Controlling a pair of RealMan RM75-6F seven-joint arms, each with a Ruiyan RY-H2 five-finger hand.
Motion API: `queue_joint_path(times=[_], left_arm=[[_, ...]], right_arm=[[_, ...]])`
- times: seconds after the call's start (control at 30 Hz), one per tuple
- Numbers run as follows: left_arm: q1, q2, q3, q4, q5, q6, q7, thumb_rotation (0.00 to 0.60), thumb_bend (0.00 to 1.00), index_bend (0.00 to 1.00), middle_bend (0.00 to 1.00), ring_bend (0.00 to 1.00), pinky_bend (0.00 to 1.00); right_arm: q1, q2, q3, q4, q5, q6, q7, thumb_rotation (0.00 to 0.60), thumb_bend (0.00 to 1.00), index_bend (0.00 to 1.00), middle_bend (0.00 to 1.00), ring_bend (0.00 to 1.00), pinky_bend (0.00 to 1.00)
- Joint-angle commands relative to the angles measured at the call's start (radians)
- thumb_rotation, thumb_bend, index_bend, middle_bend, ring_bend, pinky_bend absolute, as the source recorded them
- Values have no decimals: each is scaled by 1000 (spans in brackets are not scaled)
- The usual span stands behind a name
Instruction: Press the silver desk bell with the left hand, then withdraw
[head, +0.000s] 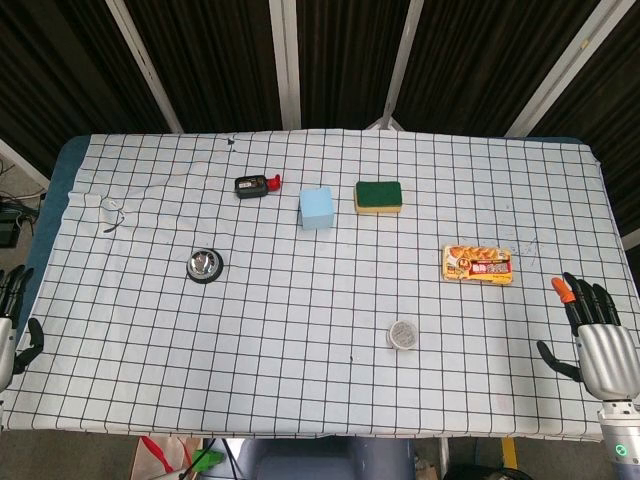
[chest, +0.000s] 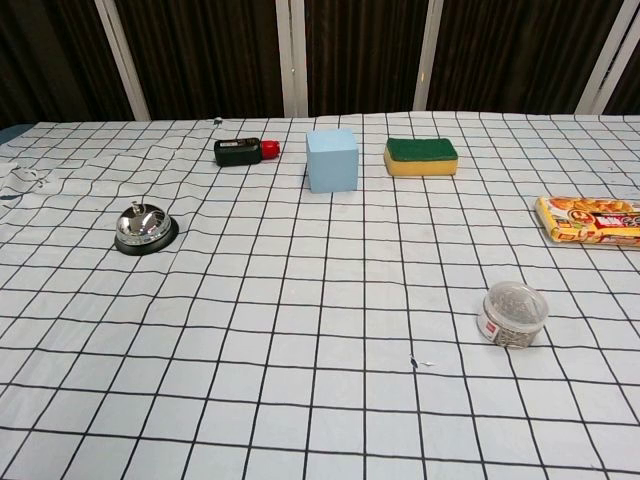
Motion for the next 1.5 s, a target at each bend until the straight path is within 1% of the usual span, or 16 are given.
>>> queue_joint_path(times=[0.03,0.43,0.63,0.7,0.77,0.83,0.9,1.07,1.33,1.5], left_arm=[[-1,1,-1,1,-3,-4,0,600,880,29,43,0,0],[-5,8,9,-9,2,-22,5,600,880,29,43,0,0],[-37,-6,6,7,1,-71,15,600,880,29,43,0,0],[-58,-26,-1,33,-2,-97,21,600,880,29,43,0,0],[-96,-43,1,63,-8,-167,21,600,879,29,43,0,0],[-134,-58,-9,85,-25,-232,0,600,880,29,43,0,0],[-176,-83,-31,121,-43,-281,-3,600,880,29,43,0,0],[-269,-183,-82,228,-67,-361,-20,600,879,29,43,0,0],[-397,-334,-119,401,-114,-504,-45,600,880,29,43,0,0],[-455,-420,-128,498,-147,-567,-20,600,880,29,37,0,0]], right_arm=[[2,-2,1,0,1,-3,-3,600,305,82,6,35,0],[2,-2,2,0,-2,2,-4,600,305,82,6,35,0],[7,-4,-3,4,-2,-13,-6,600,305,82,6,35,0],[6,-3,-3,3,-1,-10,-2,600,305,82,6,35,0],[4,-2,-2,4,-2,-6,1,600,305,82,6,35,0],[3,-1,0,4,0,-3,4,600,305,82,6,35,0],[2,0,1,5,2,-2,5,600,304,82,6,35,0],[0,0,2,5,5,0,5,600,305,82,6,35,0],[-1,3,4,9,11,-1,15,600,304,82,6,35,0],[-1,4,6,14,17,-4,25,600,305,82,6,35,0]])
